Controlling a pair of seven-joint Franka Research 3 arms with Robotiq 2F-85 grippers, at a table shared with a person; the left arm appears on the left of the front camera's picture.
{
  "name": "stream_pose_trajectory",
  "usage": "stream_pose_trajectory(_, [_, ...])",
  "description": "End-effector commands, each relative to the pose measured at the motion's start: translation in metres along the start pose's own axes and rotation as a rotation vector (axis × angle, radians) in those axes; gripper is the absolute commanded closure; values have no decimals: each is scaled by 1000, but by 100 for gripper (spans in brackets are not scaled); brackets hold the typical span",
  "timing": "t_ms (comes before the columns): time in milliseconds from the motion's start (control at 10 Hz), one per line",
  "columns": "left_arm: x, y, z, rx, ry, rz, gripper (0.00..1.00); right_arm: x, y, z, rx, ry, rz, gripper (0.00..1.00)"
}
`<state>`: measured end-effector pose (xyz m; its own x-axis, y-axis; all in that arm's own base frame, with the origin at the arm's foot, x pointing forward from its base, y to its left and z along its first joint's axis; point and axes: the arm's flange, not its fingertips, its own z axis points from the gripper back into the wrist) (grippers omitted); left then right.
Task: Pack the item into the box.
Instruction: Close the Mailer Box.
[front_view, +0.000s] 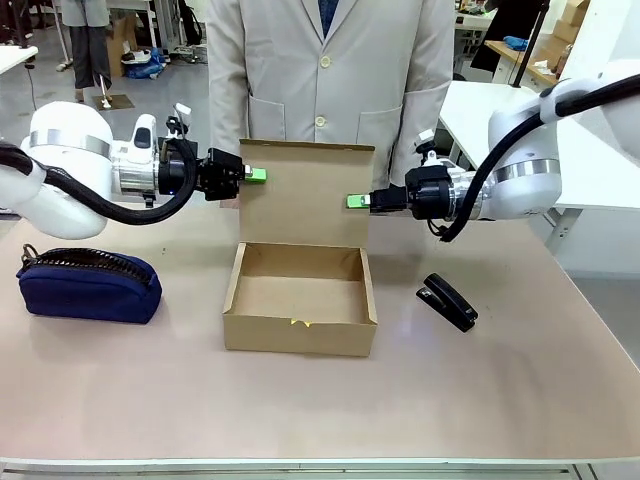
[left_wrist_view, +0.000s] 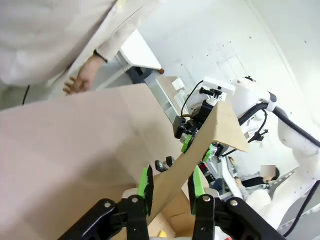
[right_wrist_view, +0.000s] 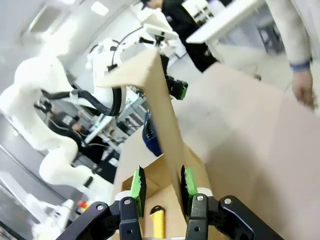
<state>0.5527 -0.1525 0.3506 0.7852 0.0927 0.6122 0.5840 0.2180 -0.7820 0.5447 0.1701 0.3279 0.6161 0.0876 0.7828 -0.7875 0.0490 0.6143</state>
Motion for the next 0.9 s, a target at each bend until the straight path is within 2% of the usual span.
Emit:
stream_pose_trajectory(0, [-19,-8,5,-17,-34,-118,60,-14,17,-4,-19,-56,193,59])
stream_pose_trajectory(500, [-35,-36,24,-180,-39,-259,60,-15,56,-8,-9,-78,414,59])
stream_pose_trajectory(800, [-46,-45,31,-151,-9,-294,60,-30,79,-15,-18,-56,459,59])
